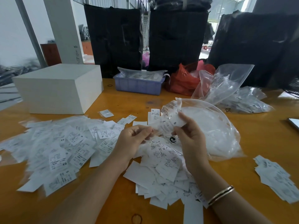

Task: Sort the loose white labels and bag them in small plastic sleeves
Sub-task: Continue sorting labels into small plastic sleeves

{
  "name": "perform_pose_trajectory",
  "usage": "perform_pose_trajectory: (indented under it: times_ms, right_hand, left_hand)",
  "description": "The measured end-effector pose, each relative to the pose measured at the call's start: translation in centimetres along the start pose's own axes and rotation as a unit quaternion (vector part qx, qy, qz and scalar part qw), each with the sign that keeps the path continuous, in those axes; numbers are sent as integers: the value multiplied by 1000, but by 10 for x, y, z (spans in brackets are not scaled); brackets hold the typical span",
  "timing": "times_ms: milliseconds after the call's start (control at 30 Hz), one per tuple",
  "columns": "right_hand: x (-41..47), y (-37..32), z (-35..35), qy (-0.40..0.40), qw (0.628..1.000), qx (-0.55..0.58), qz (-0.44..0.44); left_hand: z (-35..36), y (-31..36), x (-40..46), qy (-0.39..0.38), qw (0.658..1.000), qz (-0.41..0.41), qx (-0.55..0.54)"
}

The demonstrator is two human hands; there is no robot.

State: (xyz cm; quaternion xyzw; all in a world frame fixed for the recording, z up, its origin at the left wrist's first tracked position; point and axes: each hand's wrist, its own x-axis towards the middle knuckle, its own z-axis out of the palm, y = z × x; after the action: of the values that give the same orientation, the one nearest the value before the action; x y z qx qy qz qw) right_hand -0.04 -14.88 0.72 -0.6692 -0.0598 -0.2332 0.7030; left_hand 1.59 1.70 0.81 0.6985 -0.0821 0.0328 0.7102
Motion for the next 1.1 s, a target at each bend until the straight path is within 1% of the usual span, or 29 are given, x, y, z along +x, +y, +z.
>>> perform_pose_trajectory:
  times_ms: [100, 200, 367, 600, 733, 933, 1100]
  right_hand:
    - [-1, -5, -3, 24, 995, 93, 32]
    - [-2, -8, -3, 16, 990, 121, 66]
    - [-3, -5, -1, -11, 994, 78, 69]
    - [0, -3, -1, 9, 997, 70, 34]
    - [-1, 0, -1, -8, 998, 50, 23]
    - [1, -1, -3, 25, 995, 91, 19]
    - [-1, 1, -2, -11, 998, 51, 16]
  left_hand:
    - [0, 0, 1, 9, 1000, 1, -3]
    - [0, 0, 1, 26, 1000, 7, 2]
    - [-1, 0, 3, 25, 999, 9, 19]
    - [-2, -1, 1, 6, 1000, -6, 7]
    - [-1, -1, 2, 12, 1000, -9, 3]
    - [-2, -1, 2, 9, 1000, -6, 1]
    - [-2, -1, 3, 9, 1000, -7, 0]
